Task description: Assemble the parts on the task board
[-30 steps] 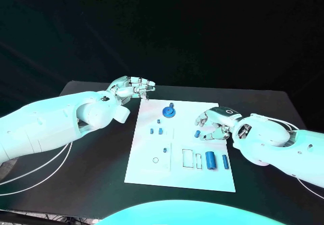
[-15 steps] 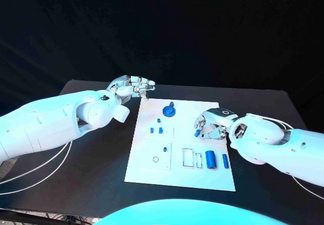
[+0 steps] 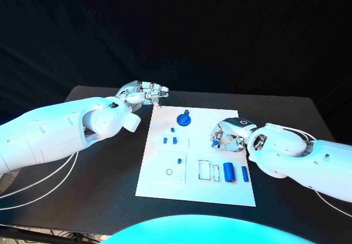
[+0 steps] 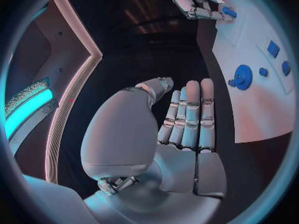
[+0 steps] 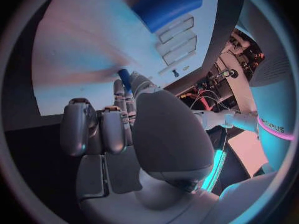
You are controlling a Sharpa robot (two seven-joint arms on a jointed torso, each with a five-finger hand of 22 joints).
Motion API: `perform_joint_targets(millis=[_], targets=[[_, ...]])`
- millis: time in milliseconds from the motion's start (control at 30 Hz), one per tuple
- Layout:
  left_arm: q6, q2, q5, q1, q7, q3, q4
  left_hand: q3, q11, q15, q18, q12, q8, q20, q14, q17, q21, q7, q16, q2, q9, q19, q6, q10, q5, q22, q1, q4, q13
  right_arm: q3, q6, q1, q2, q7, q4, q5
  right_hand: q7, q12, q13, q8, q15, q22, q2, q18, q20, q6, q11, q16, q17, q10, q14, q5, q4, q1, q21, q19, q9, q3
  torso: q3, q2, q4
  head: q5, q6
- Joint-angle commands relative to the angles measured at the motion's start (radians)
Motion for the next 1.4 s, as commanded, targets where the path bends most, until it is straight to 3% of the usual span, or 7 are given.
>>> perform_joint_targets(millis=[33, 200, 400, 467, 600, 1100, 1400], targets=[[0.015, 0.001, 0.002, 0.001, 0.002, 0.001, 0.003, -0.004, 0.0, 0.006, 0.015, 0.006, 0.006, 0.003, -0.004, -0.002, -0.004, 0.02, -0.007, 0.006, 0.0, 0.004, -0.006, -0.006, 0.003, -0.001, -0.003, 0.0, -0.001, 0.0, 0.006, -0.002, 0.002, 0.009, -0.001, -0.005, -0.001, -0.013, 0.0, 0.008, -0.008, 0.16, 0.001, -0.011, -0.006, 0.017, -0.004, 0.006, 0.003, 0.02, 0.032, -0.033, -0.001, -0.006, 0.009, 0.021, 0.003, 0.051, 0.0003, 0.0, -0.0001, -0.001, -0.001], [0.015, 0.001, 0.002, 0.001, 0.001, 0.001, 0.003, -0.004, 0.0, 0.006, 0.015, 0.006, 0.006, 0.003, -0.004, -0.002, -0.004, 0.02, -0.007, 0.006, 0.0, 0.004, -0.006, -0.006, 0.003, -0.001, -0.003, 0.0, -0.001, -0.001, -0.014, -0.003, 0.003, 0.005, -0.001, -0.013, -0.008, -0.032, 0.006, 0.028, -0.016, 0.169, 0.011, -0.014, -0.012, 0.057, -0.013, 0.011, 0.006, 0.064, 0.032, -0.079, -0.021, 0.008, 0.025, 0.025, 0.019, 0.172, 0.0003, 0.0, -0.0002, -0.001, -0.002], [0.015, 0.001, 0.002, 0.001, 0.0, 0.001, 0.002, -0.004, 0.0, 0.006, 0.015, 0.006, 0.006, 0.003, -0.004, -0.002, -0.004, 0.02, -0.007, 0.006, 0.0, 0.004, -0.006, -0.006, 0.003, -0.001, -0.003, 0.0, -0.001, -0.001, -0.053, -0.005, 0.004, 0.007, 0.003, -0.018, -0.016, -0.042, 0.014, 0.058, -0.024, 0.179, 0.009, -0.017, -0.02, 0.069, -0.022, 0.016, 0.01, 0.109, 0.033, -0.091, -0.065, -0.01, 0.046, 0.03, 0.049, 0.275, 0.0003, 0.0, 0.0004, -0.003, -0.003], [0.015, 0.001, 0.002, 0.001, 0.0, 0.001, 0.002, -0.004, 0.0, 0.006, 0.015, 0.006, 0.006, 0.003, -0.004, -0.002, -0.004, 0.02, -0.007, 0.006, 0.0, 0.004, -0.006, -0.006, 0.003, -0.001, -0.003, 0.0, -0.001, -0.001, -0.062, -0.005, 0.004, 0.007, 0.005, -0.019, -0.016, -0.06, 0.019, 0.079, -0.024, 0.183, -0.007, -0.018, -0.021, 0.057, -0.024, 0.018, 0.009, 0.124, 0.033, -0.092, -0.1, -0.055, 0.049, 0.031, 0.078, 0.34, 0.0002, -0.001, 0.0004, -0.003, -0.003], [0.014, 0.001, 0.002, 0.001, 0.0, 0.001, -0.001, -0.004, 0.0, 0.006, 0.015, 0.006, 0.006, 0.003, -0.004, -0.002, -0.004, 0.02, -0.007, 0.006, 0.0, 0.004, -0.006, -0.006, 0.003, -0.001, -0.003, 0.0, -0.001, -0.001, -0.084, -0.005, -0.001, 0.007, 0.015, -0.021, -0.016, -0.075, 0.026, 0.1, -0.024, 0.187, -0.019, -0.019, -0.022, 0.044, -0.024, 0.018, 0.006, 0.135, 0.033, -0.09, -0.141, -0.102, 0.051, 0.032, 0.106, 0.391, -0.0005, -0.002, 0.0001, -0.004, -0.003], [0.016, 0.011, 0.002, 0.0, -0.001, 0.0, -0.011, -0.004, 0.0, 0.006, 0.015, 0.008, 0.009, 0.003, -0.004, -0.002, -0.006, 0.02, -0.007, 0.008, 0.0, 0.005, -0.008, -0.007, 0.003, -0.002, -0.002, 0.001, -0.002, 0.005, -0.142, 0.035, -0.038, 0.013, 0.137, 0.001, -0.016, -0.083, 0.029, 0.112, -0.025, 0.189, -0.024, -0.019, -0.022, 0.039, -0.025, 0.019, 0.005, 0.14, 0.033, -0.086, -0.165, -0.125, 0.052, 0.032, 0.122, 0.413, -0.0003, -0.004, -0.0001, -0.002, 0.004], [0.017, 0.02, 0.003, 0.0, -0.001, 0.0, -0.023, -0.004, 0.0, 0.006, 0.015, 0.008, 0.009, 0.003, -0.004, -0.002, -0.006, 0.02, -0.007, 0.008, 0.0, 0.005, -0.008, -0.007, 0.003, -0.002, -0.002, 0.001, -0.002, 0.004, -0.147, 0.026, 0.03, 0.029, 0.19, 0.015, -0.015, -0.086, 0.03, 0.115, -0.025, 0.189, -0.024, -0.019, -0.022, 0.037, -0.024, 0.019, 0.004, 0.142, 0.032, -0.081, -0.173, -0.131, 0.052, 0.032, 0.127, 0.42, -0.0012, -0.003, -0.0016, 0.01, 0.003]])
